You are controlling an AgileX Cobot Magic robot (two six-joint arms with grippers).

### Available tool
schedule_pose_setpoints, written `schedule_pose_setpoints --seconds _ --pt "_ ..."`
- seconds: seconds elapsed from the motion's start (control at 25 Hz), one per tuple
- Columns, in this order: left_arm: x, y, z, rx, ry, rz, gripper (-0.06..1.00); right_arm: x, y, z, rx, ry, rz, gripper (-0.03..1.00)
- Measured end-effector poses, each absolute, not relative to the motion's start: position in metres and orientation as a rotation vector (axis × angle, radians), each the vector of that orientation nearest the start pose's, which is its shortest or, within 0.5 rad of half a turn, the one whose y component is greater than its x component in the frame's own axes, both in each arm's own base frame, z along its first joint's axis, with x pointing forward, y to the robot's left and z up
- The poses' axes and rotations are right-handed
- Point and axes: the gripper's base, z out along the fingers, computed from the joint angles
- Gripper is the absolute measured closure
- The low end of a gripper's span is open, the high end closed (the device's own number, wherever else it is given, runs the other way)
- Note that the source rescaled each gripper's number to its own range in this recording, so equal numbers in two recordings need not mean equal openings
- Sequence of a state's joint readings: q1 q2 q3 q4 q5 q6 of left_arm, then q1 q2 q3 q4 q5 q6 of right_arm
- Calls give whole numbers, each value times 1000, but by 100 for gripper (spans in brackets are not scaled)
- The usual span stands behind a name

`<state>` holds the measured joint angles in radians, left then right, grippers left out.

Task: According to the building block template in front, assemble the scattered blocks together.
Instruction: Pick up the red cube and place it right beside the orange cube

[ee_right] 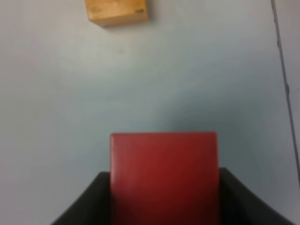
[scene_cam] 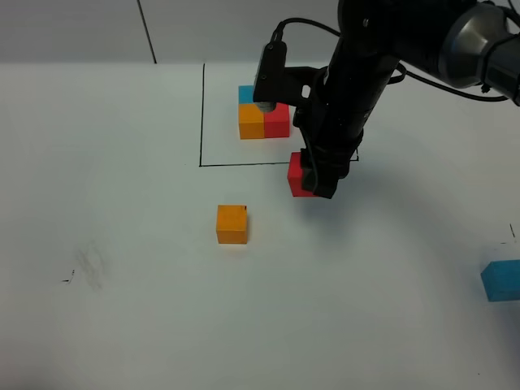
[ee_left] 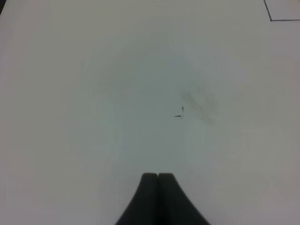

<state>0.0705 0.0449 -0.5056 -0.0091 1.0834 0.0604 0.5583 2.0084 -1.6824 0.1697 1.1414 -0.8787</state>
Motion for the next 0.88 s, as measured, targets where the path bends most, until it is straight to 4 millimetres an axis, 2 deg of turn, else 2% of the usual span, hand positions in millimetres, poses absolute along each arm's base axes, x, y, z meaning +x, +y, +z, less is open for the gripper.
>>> schedule_pose_setpoints --seconds 0.2,0.44,0.68,0.88 --pt "0 -1 277 -10 2107 68 94 340 250 225 -1857 2240 200 54" --pt "0 -1 277 -10 2107 68 94 326 262 203 -1865 2216 215 54" --pt "0 -1 277 -10 2107 68 94 316 281 201 -1867 2130 235 54" --pt "0 -1 277 -10 2107 68 94 315 287 199 -1876 2073 233 54"
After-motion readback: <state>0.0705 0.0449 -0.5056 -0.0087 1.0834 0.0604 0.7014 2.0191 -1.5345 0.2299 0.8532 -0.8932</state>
